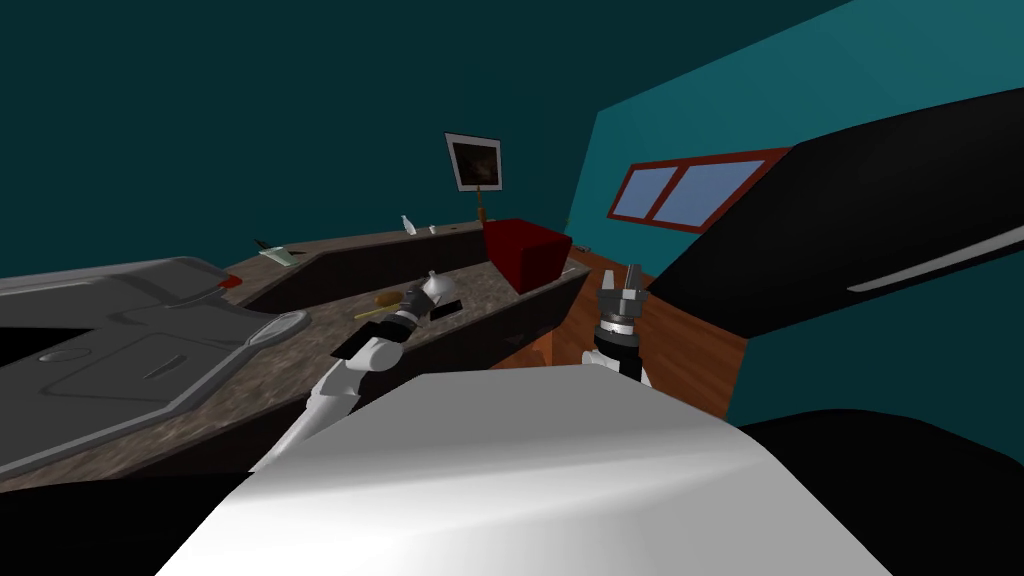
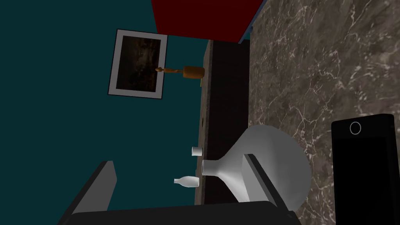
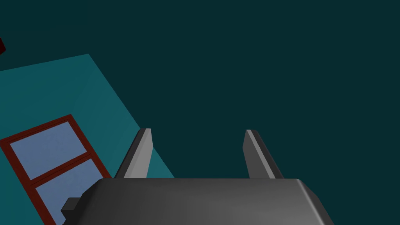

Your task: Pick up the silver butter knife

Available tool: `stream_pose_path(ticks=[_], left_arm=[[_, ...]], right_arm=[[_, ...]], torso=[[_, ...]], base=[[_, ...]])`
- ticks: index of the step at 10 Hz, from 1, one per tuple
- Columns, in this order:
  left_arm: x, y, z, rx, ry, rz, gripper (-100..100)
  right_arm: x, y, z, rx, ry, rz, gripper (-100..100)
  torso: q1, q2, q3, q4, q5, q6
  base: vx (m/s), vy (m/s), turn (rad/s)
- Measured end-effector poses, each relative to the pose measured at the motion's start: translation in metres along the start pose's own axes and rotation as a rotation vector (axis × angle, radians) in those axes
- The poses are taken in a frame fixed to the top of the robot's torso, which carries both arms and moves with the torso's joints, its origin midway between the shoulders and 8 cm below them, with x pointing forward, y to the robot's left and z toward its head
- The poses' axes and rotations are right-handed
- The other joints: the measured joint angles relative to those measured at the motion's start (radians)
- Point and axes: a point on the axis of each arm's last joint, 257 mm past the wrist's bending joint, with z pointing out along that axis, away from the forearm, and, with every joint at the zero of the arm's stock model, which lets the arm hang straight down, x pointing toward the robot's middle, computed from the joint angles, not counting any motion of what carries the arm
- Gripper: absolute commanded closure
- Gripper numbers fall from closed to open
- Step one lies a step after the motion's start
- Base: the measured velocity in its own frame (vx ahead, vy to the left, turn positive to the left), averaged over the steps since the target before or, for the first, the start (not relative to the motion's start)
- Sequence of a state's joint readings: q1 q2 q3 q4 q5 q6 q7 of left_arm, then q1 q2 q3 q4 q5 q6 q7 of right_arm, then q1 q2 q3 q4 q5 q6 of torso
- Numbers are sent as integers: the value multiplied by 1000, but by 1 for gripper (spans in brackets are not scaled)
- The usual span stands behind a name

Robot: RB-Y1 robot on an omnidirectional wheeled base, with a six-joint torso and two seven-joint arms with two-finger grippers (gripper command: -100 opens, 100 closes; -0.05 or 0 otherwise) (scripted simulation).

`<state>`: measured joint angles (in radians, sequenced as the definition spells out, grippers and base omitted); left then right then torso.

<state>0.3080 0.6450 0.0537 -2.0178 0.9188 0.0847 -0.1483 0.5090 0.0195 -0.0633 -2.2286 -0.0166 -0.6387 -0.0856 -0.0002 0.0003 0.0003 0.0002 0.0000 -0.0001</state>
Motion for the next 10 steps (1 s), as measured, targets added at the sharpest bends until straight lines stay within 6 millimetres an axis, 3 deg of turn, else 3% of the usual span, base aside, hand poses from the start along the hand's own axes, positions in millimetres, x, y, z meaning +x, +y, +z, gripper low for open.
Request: stream_pose_path(ticks=[10], left_arm=[[-46,64,-7,-306,-1,-129,-100]], right_arm=[[0,0,0,0,0,0,0]], torso=[[-1,-2,-1,0,0,0]], base=[[6,-18,-42]])
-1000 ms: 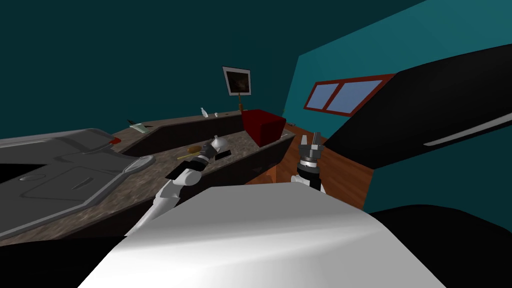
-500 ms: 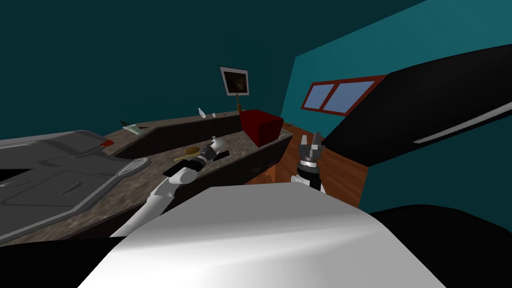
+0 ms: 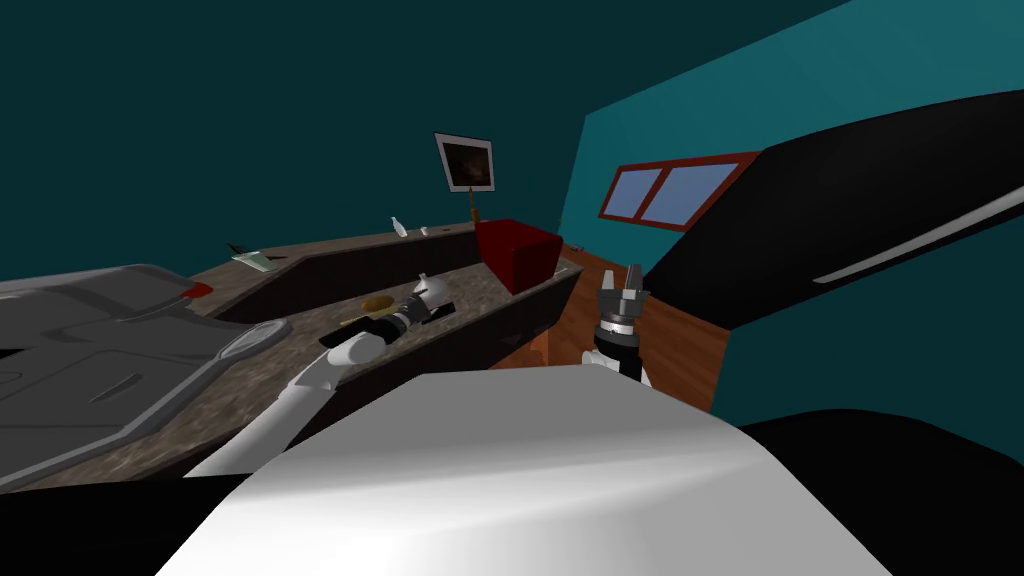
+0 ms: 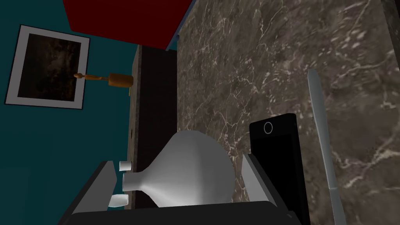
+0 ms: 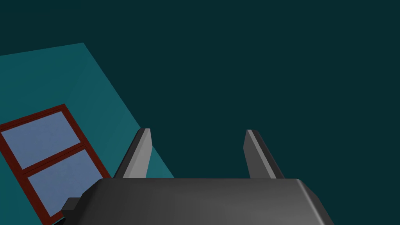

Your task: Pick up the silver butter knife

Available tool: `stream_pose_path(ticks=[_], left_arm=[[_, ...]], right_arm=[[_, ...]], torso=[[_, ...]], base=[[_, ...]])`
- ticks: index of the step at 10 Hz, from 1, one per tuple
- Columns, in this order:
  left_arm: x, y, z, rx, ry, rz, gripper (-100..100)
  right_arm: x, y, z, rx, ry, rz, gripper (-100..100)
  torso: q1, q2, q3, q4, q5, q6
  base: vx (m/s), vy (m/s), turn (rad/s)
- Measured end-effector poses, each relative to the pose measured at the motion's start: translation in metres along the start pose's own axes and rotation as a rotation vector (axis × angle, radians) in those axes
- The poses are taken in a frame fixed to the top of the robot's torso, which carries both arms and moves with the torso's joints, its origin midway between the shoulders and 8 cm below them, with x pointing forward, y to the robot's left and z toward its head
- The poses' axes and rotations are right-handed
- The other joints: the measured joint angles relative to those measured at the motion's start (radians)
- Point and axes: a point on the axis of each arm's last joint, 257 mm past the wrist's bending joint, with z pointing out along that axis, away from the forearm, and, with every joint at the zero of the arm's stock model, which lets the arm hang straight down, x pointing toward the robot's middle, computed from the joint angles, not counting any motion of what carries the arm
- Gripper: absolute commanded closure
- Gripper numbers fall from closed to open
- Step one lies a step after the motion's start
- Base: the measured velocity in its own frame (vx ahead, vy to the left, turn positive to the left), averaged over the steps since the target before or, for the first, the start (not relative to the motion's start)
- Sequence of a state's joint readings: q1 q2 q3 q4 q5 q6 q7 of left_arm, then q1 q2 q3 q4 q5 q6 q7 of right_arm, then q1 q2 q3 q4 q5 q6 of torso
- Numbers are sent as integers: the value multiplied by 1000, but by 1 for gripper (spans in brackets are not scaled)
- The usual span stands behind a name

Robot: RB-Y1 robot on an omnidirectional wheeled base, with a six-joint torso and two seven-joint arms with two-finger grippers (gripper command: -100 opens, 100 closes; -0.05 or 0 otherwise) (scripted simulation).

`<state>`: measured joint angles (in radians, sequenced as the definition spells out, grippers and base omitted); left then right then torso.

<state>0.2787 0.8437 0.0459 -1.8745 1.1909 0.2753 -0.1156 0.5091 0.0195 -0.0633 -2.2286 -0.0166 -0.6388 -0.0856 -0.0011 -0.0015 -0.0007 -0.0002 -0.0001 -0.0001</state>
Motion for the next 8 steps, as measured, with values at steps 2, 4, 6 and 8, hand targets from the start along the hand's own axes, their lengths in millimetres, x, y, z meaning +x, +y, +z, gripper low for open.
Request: stream_pose_path(ticks=[2,4,6,8], left_arm=[[-12,18,-4,-79,-13,-23,-100],[-29,27,-10,-152,-28,-46,-100],[-43,45,-19,-233,-46,-79,-100],[-50,52,-22,-276,-52,-104,-100]], right_arm=[[0,0,0,0,0,0,0],[0,0,0,0,0,0,0],[0,0,0,0,0,0,0],[0,0,0,0,0,0,0]], torso=[[-2,0,0,0,0,0],[-1,-2,-1,0,0,0],[-2,-1,-1,0,0,0],[0,0,0,0,0,0]], base=[[23,-43,-48],[38,-36,-45],[34,-43,-40],[23,-26,-37]])
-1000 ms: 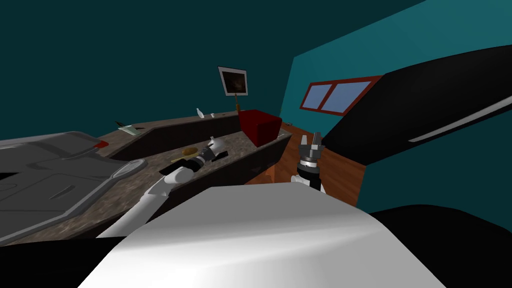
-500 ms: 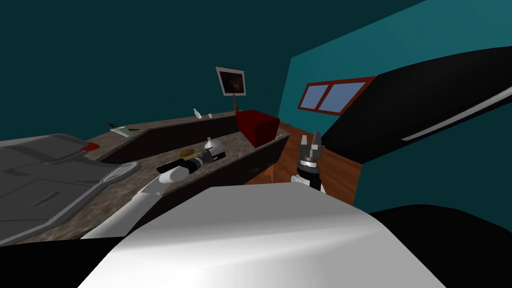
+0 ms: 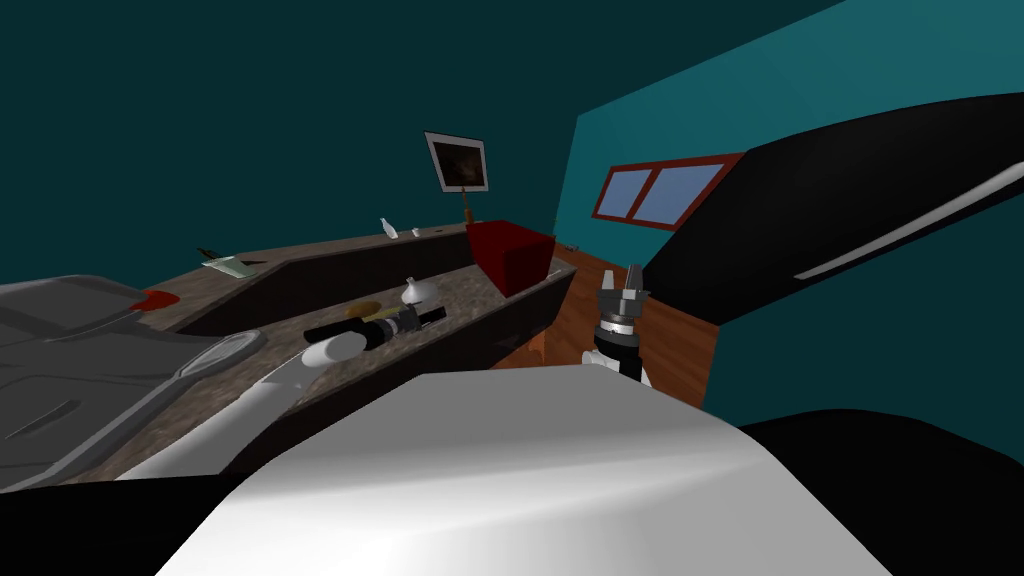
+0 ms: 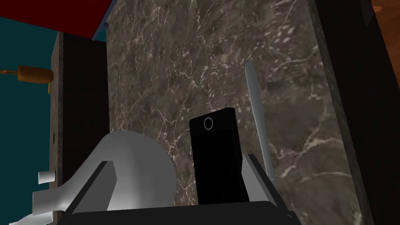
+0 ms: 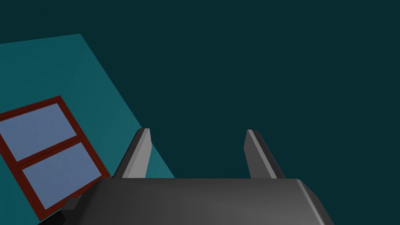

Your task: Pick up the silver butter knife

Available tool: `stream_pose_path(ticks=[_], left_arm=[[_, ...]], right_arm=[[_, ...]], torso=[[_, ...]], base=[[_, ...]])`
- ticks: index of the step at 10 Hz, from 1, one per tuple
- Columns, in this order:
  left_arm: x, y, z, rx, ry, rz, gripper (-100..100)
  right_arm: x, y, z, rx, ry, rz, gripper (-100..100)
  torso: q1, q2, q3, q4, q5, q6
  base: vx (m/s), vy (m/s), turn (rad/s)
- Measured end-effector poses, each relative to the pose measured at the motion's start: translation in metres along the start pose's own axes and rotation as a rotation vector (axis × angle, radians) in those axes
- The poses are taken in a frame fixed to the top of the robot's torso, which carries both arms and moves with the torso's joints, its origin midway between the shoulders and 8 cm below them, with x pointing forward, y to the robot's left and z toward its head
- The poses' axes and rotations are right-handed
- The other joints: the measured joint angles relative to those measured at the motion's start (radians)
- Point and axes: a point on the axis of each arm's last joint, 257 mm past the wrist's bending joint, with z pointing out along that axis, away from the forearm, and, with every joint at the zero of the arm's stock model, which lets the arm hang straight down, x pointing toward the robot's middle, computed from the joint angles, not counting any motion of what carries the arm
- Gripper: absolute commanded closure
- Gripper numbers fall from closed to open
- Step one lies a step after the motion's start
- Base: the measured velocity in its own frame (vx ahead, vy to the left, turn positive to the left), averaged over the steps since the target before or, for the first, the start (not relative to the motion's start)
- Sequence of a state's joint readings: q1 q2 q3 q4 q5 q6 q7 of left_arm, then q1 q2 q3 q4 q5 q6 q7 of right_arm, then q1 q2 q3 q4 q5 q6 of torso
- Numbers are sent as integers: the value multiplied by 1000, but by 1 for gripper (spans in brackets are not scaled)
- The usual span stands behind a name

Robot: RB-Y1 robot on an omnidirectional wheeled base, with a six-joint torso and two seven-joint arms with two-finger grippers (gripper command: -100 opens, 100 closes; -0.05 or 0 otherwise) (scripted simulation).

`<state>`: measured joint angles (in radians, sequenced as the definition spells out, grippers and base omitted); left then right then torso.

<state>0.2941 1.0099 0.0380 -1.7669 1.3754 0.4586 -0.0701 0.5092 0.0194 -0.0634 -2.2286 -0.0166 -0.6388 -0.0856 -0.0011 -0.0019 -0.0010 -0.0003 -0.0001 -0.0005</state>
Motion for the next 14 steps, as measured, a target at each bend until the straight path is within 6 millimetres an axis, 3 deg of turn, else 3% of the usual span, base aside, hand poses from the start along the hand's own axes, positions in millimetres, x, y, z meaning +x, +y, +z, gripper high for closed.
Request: stream_pose_path(ticks=[6,14], left_arm=[[-48,38,-21,-204,-70,-96,-100],[-102,84,-71,-447,-191,-236,-100]], right_arm=[[0,0,0,0,0,0,0],[0,0,0,0,0,0,0]], torso=[[-2,-2,-1,-1,-1,0],[-2,-3,-2,-1,0,0]], base=[[55,-51,-33],[65,-53,-25]])
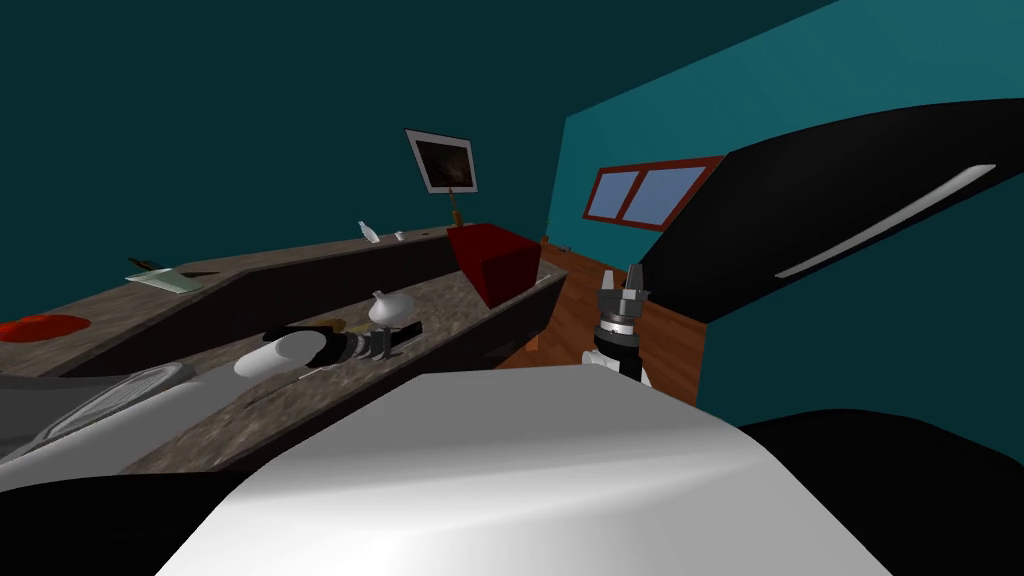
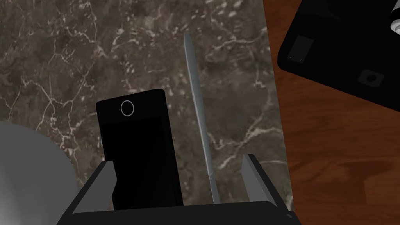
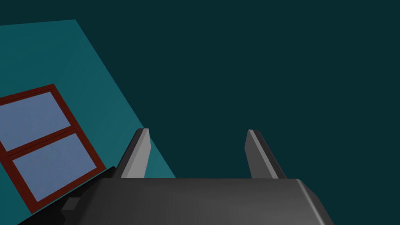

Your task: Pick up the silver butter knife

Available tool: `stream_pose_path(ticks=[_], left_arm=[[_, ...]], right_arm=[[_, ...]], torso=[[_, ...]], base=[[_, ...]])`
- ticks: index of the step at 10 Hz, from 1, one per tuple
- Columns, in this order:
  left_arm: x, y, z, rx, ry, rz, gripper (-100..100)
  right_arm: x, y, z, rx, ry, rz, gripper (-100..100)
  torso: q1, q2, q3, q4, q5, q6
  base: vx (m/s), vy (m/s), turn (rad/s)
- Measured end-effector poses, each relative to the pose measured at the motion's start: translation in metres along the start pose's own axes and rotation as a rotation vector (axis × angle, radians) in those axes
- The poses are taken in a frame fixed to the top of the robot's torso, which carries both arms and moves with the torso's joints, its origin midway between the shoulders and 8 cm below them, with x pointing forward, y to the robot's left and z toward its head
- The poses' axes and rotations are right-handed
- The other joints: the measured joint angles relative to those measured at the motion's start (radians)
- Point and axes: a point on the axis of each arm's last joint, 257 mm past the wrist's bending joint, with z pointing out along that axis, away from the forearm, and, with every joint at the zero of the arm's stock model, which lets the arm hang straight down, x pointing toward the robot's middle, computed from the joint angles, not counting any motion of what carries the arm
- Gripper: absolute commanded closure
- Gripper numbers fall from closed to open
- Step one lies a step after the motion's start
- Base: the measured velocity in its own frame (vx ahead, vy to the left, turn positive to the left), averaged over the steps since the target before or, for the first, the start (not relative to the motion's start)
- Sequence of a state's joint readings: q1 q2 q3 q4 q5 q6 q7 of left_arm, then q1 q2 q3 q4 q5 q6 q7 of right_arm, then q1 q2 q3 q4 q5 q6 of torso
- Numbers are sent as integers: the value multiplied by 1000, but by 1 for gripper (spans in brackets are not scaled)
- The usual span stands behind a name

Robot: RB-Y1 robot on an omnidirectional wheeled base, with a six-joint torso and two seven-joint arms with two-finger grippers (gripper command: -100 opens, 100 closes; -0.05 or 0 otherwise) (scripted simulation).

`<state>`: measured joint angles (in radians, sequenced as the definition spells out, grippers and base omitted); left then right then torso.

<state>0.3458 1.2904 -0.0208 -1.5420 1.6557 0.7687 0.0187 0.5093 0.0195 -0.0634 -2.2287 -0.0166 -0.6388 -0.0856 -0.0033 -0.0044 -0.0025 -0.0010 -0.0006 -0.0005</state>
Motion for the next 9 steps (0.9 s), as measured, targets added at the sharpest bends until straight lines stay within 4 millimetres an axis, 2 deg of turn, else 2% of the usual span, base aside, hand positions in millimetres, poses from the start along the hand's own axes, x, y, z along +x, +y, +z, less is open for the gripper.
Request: stream_pose_path(ticks=[2,4,7,9], left_arm=[[-25,12,-9,-68,-45,-48,-100],[-42,24,-21,-122,-77,-88,-100],[-75,50,-46,-229,-151,-167,-100],[-90,61,-58,-281,-192,-211,-100]], right_arm=[[0,0,0,0,0,0,0],[0,0,0,0,0,0,0],[0,0,0,0,0,0,0],[0,0,0,0,0,0,0]], torso=[[-1,-3,-1,0,0,0],[-1,-1,-1,0,0,0],[-2,-4,-2,-1,-1,0],[-1,0,0,0,0,0]], base=[[102,-65,-26],[81,-80,-23],[123,-75,-15],[47,-70,46]])
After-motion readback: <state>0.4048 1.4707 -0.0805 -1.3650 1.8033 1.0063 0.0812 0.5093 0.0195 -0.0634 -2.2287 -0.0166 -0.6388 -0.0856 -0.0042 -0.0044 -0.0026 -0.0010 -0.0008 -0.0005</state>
